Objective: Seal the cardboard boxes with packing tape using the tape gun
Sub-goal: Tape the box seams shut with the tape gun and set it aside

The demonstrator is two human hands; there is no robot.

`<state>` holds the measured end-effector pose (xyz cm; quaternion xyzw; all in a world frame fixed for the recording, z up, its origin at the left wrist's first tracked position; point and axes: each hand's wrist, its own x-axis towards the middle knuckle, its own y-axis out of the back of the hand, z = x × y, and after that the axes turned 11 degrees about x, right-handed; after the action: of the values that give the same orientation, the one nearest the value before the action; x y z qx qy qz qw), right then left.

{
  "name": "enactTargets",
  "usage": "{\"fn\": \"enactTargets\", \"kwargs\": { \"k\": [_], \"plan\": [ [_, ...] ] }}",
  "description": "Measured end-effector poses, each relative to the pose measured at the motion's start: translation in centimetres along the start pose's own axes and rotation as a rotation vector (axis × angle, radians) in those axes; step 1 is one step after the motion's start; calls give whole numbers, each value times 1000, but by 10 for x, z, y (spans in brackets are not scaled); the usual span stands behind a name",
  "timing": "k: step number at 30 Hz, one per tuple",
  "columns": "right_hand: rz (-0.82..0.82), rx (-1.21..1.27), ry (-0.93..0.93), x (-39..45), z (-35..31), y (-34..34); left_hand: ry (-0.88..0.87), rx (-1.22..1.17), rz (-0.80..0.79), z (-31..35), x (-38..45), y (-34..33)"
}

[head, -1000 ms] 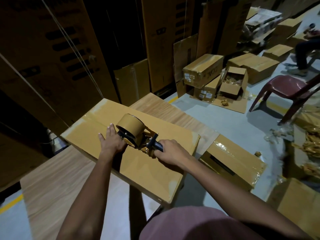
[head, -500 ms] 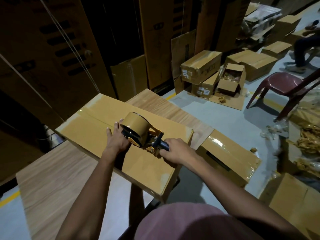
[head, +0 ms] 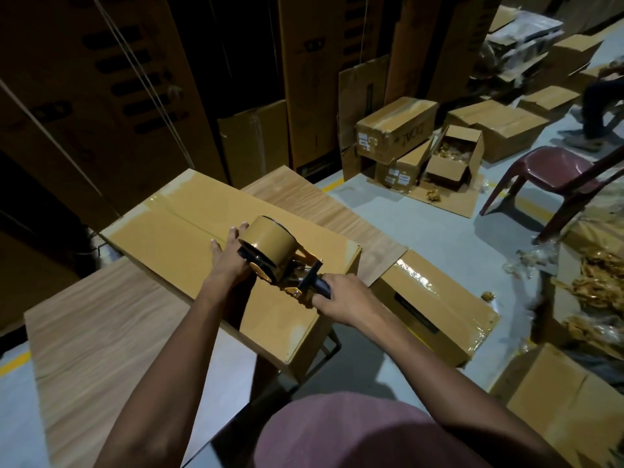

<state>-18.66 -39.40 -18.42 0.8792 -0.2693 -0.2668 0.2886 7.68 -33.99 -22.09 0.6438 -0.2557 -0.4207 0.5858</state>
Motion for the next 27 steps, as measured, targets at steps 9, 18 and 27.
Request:
{"fn": "enactTargets", "kwargs": {
  "k": [9,18,27],
  "plan": [
    [10,50,39,-8,4,4,-72,201,19,-10,3,-24],
    [-2,66,-6,-38,37,8,-21,124,-36,31,-19,-11],
    [30,158,-62,-25,33,6,-53,159,7,46,-21,-22]
  ]
}}
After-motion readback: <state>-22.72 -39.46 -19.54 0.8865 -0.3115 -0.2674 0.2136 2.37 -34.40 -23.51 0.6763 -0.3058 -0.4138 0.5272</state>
